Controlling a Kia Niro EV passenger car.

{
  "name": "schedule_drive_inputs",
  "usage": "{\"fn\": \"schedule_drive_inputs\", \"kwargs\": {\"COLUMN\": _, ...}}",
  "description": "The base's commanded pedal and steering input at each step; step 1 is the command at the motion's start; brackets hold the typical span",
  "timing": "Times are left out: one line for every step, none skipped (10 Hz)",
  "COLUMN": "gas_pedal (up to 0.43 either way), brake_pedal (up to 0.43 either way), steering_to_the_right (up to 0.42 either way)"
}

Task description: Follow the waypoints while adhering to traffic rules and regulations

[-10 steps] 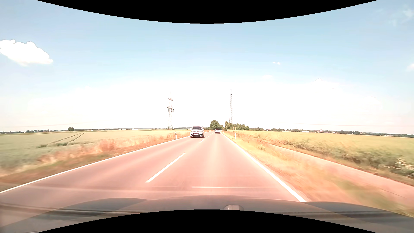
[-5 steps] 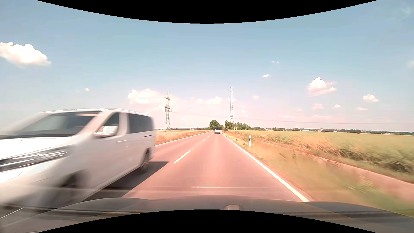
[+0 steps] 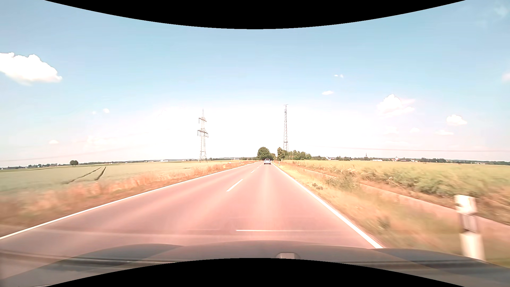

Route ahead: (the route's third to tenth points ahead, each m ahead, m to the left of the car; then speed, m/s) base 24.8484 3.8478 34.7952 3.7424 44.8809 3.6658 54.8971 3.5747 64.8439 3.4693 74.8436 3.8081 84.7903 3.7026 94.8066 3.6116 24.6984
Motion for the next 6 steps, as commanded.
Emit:
{"fn": "schedule_drive_inputs", "kwargs": {"gas_pedal": 0.24, "brake_pedal": 0.0, "steering_to_the_right": -0.001}}
{"fn": "schedule_drive_inputs", "kwargs": {"gas_pedal": 0.24, "brake_pedal": 0.0, "steering_to_the_right": -0.001}}
{"fn": "schedule_drive_inputs", "kwargs": {"gas_pedal": 0.24, "brake_pedal": 0.0, "steering_to_the_right": -0.001}}
{"fn": "schedule_drive_inputs", "kwargs": {"gas_pedal": 0.24, "brake_pedal": 0.0, "steering_to_the_right": -0.001}}
{"fn": "schedule_drive_inputs", "kwargs": {"gas_pedal": 0.24, "brake_pedal": 0.0, "steering_to_the_right": -0.002}}
{"fn": "schedule_drive_inputs", "kwargs": {"gas_pedal": 0.24, "brake_pedal": 0.0, "steering_to_the_right": -0.002}}
